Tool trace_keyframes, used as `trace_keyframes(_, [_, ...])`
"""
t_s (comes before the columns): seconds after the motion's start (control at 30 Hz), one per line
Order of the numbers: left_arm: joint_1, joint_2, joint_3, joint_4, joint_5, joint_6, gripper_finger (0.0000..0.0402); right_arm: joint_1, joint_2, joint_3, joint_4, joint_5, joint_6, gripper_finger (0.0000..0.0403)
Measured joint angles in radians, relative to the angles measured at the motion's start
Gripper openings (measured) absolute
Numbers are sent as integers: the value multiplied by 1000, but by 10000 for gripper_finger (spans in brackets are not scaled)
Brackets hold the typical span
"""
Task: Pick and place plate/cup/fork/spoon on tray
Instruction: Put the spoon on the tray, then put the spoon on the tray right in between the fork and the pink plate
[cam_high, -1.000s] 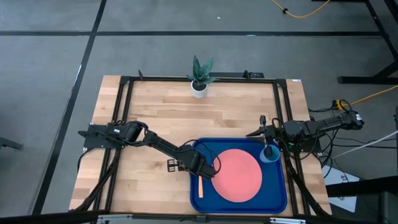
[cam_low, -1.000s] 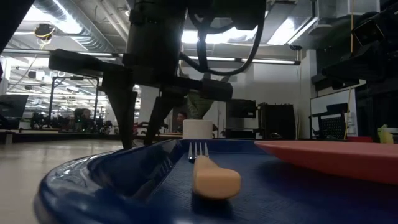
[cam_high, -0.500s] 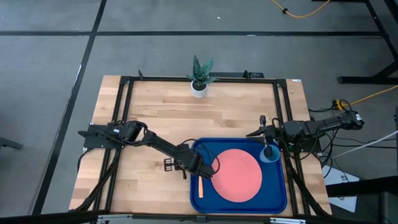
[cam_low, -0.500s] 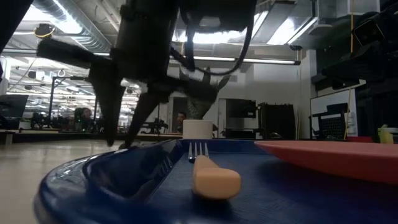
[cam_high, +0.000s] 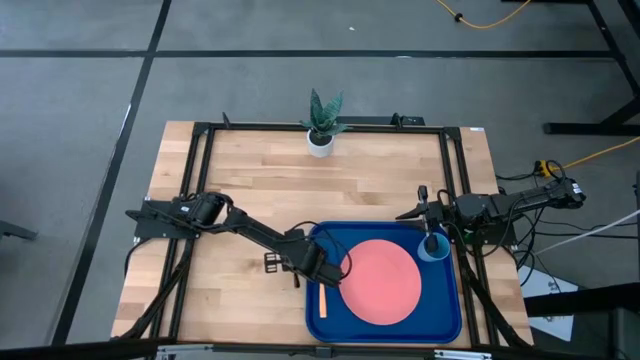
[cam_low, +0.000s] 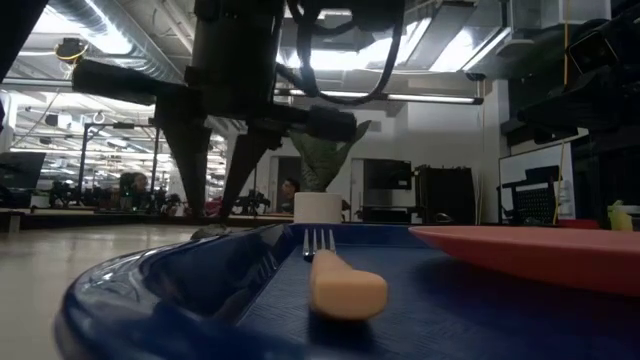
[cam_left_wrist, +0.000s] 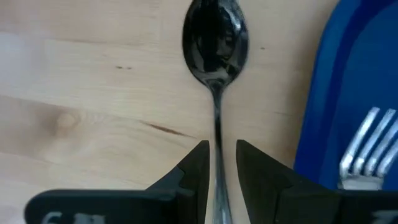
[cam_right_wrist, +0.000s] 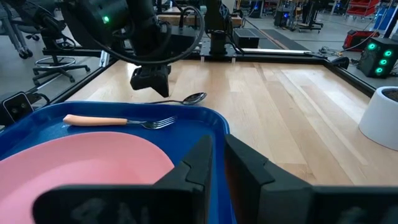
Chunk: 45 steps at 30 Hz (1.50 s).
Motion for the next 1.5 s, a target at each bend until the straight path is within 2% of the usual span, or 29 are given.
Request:
trace_keyframes(0.57, [1,-11,-141,171,21,16,72,0,0,0,0,0,0,45])
trace_keyframes(0.67, [3,-11,-144,192,52,36,53,0,0,0,0,0,0,45])
trace_keyframes(0.77, [5,-10,-145,196,66,47,14,0,0,0,0,0,0,45])
trace_keyframes(0.87, [4,-8,-142,175,65,47,8,0,0,0,0,0,0,45])
trace_keyframes(1.07, [2,-1,-49,9,96,55,3,0,0,0,0,0,0,45])
trace_keyframes(1.23, [-13,-31,81,-57,68,50,2,0,0,0,0,0,0,45])
trace_keyframes(1.4, [-44,-33,190,27,-71,-2,2,0,0,0,0,0,0,45])
trace_keyframes(1.5, [-60,-25,194,126,-144,-4,1,0,0,0,0,0,0,45])
